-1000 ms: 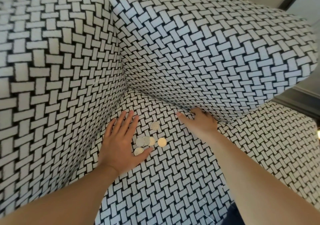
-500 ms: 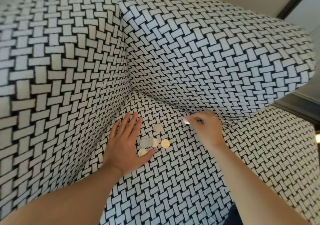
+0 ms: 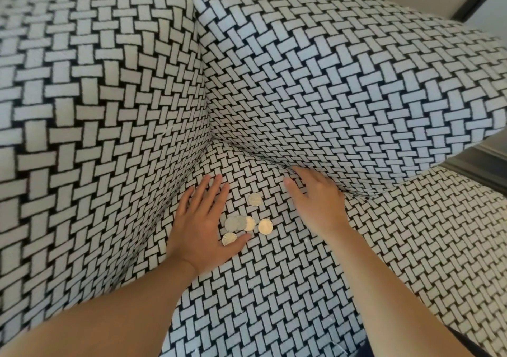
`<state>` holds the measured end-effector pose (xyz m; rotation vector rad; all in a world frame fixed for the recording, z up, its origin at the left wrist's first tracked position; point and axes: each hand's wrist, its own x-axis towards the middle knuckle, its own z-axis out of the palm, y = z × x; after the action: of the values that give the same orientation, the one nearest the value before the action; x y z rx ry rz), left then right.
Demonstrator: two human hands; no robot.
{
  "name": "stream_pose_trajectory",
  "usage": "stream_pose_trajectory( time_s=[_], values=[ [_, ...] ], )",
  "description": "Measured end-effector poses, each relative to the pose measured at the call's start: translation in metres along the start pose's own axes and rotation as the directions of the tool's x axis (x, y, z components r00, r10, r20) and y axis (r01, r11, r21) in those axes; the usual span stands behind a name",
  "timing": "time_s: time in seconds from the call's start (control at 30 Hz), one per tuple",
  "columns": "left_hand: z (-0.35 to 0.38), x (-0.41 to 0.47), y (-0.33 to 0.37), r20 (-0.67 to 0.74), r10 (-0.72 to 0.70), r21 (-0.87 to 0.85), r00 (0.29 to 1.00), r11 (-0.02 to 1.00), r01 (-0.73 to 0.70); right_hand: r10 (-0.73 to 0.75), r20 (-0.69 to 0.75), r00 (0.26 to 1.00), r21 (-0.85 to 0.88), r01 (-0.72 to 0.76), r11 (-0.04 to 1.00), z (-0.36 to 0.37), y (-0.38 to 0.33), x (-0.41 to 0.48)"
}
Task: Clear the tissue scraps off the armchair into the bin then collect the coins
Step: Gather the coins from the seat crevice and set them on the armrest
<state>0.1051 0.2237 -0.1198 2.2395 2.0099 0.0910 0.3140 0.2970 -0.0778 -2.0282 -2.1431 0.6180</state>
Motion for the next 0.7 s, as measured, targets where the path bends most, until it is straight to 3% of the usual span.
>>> stream_pose_trajectory(
  time_s=[0.07, 0.13, 0.3, 0.5, 0.63, 0.7],
  values=[
    [0.0, 0.0, 0.0, 0.003, 0.004, 0.005, 1.0, 1.0, -0.004, 0.074, 0.127, 0.989, -0.197, -0.048, 0.979, 0.006, 0.009, 0.001],
    [0.0, -0.001, 0.0, -0.002, 0.003, 0.003, 1.0, 1.0, -0.003, 0.093, 0.151, 0.984, -0.271, -0.049, 0.961, 0.01, 0.011, 0.004],
    [-0.001, -0.001, 0.0, -0.003, 0.003, 0.005, 1.0, 1.0, -0.003, 0.17, 0.233, 0.957, -0.249, -0.11, 0.962, 0.002, 0.004, 0.022],
    [-0.001, -0.001, 0.0, 0.002, 0.008, 0.006, 1.0, 1.0, -0.008, 0.053, 0.402, 0.914, -0.087, -0.02, 0.996, -0.025, 0.03, 0.017],
    [-0.001, 0.0, 0.0, 0.008, 0.006, 0.018, 1.0, 1.0, -0.006, 0.169, 0.353, 0.92, -0.394, -0.017, 0.919, -0.036, 0.042, 0.001],
    [-0.001, -0.001, 0.001, 0.005, 0.002, 0.012, 1.0, 1.0, -0.002, 0.213, 0.347, 0.913, -0.427, -0.048, 0.903, -0.037, 0.041, -0.002]
  ],
)
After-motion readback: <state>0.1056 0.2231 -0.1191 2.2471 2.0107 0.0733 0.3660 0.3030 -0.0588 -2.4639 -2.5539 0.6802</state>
